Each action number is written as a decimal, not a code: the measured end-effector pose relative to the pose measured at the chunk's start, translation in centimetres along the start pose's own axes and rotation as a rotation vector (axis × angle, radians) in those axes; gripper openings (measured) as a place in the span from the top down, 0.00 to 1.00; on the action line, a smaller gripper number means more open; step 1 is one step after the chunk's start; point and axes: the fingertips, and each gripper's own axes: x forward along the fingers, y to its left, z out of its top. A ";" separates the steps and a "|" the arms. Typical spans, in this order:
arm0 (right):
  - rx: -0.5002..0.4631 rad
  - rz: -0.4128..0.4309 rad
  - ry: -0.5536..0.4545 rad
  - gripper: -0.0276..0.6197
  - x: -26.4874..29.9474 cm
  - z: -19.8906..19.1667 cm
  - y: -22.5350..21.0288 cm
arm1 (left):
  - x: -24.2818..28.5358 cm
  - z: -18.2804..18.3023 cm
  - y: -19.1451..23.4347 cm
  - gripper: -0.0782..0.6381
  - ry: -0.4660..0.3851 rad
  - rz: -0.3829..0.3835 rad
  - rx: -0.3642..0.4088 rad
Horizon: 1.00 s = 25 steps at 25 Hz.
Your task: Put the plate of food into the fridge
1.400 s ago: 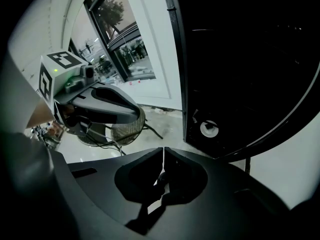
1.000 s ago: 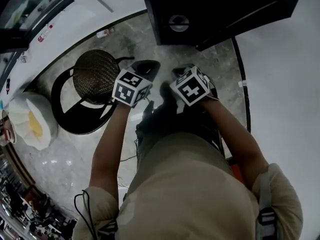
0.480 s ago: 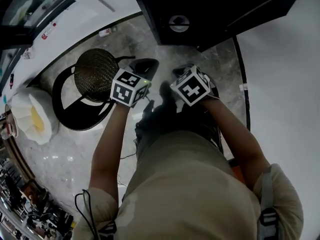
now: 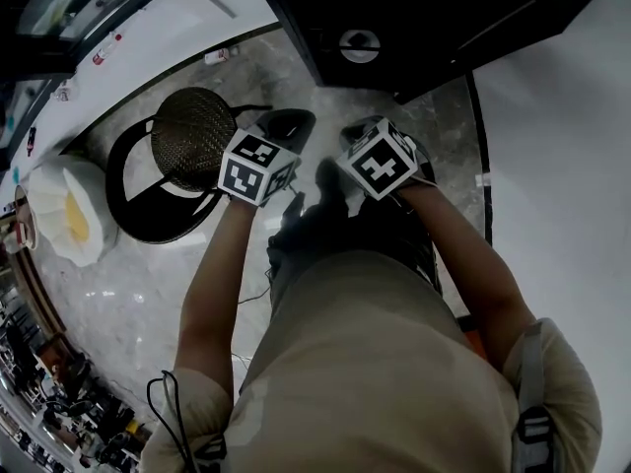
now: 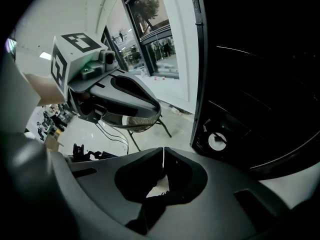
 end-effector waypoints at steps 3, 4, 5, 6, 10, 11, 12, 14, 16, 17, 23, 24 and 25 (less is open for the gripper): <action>-0.019 0.006 -0.001 0.92 -0.5 -0.2 -0.3 | 0.1 0.4 -0.4 0.88 -0.005 0.014 -0.006; -0.026 0.007 -0.001 0.92 -0.7 -0.2 -0.4 | 0.2 0.5 -0.6 0.88 -0.008 0.018 -0.007; -0.032 0.009 -0.002 0.92 -0.9 -0.3 -0.6 | 0.3 0.7 -0.7 0.88 -0.011 0.022 -0.008; -0.038 0.012 -0.002 0.92 -1.0 -0.4 -0.7 | 0.4 0.8 -0.8 0.88 -0.013 0.025 -0.010; -0.056 0.022 0.002 0.92 -1.5 -0.9 -1.5 | 0.9 1.8 -1.4 0.88 -0.021 0.038 -0.015; -0.060 0.023 0.003 0.92 -1.7 -1.0 -1.7 | 1.0 2.0 -1.6 0.88 -0.024 0.041 -0.013; -0.063 0.024 0.004 0.92 -1.9 -1.2 -1.8 | 1.1 2.3 -1.9 0.88 -0.027 0.044 -0.009; -0.070 0.029 0.001 0.92 -2.3 -1.6 -2.1 | 1.2 2.5 -2.5 0.88 -0.028 0.053 0.000; -0.082 0.032 -0.002 0.92 -2.6 -1.7 -2.3 | 1.2 2.6 -2.7 0.88 -0.030 0.067 0.002; -0.088 0.033 -0.003 0.92 -2.7 -1.7 -2.4 | 1.2 2.8 -2.7 0.88 -0.032 0.073 0.000; -0.124 0.045 -0.003 0.92 -3.0 -0.9 -2.7 | 0.8 3.4 -2.1 0.88 -0.044 0.105 -0.018; -0.131 0.048 -0.002 0.92 -3.0 -1.1 -2.7 | 0.9 3.4 -2.3 0.88 -0.046 0.109 -0.020; -0.136 0.051 -0.002 0.92 -3.0 -1.4 -2.6 | 1.0 3.4 -2.6 0.88 -0.047 0.113 -0.021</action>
